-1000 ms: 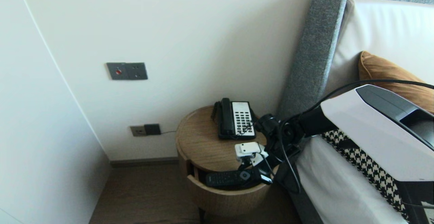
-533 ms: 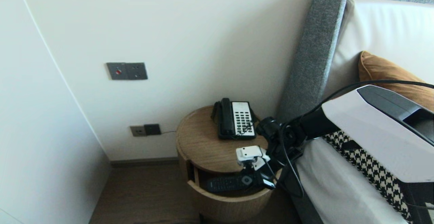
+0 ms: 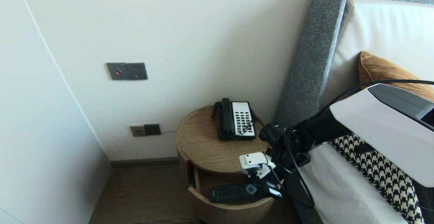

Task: Open the nightstand drawer

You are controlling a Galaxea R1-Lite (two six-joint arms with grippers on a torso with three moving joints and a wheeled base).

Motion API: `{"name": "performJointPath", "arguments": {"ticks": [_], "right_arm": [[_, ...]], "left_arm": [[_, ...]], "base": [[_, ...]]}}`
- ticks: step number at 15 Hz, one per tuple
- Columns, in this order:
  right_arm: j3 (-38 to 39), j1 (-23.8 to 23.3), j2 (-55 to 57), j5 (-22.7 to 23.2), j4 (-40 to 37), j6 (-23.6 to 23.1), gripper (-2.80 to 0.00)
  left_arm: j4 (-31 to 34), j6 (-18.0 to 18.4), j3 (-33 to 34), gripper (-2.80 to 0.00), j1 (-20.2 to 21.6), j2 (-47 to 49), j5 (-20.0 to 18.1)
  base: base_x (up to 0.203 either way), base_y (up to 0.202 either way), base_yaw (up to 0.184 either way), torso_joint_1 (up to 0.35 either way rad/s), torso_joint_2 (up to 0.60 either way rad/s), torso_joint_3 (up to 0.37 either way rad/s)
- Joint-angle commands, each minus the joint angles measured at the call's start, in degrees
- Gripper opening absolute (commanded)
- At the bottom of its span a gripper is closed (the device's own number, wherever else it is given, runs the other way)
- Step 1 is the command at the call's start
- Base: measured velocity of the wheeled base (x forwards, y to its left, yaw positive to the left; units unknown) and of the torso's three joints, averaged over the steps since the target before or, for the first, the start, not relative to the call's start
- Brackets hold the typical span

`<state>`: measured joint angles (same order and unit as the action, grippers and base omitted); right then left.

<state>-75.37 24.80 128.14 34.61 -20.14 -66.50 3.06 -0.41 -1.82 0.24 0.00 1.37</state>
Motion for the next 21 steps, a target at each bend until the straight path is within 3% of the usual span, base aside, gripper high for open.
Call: {"name": "performJointPath", "arguments": {"ticks": [1, 21], "right_arm": [[1.74, 0.17, -0.17, 0.11, -0.16, -0.39, -2.80], [18.41, 3.32, -8.17, 0.20, 3.00, -0.74, -2.80]], "left_arm": [[0.02, -0.02, 0.06, -2.80, 0.02, -0.09, 0.04], [0.02, -0.02, -0.03, -2.80, 0.02, -0.09, 0.04]], "base": [[0.000, 0.000, 0.000, 0.000, 0.00, 0.000], [0.000, 0.000, 0.000, 0.000, 0.00, 0.000]]}}
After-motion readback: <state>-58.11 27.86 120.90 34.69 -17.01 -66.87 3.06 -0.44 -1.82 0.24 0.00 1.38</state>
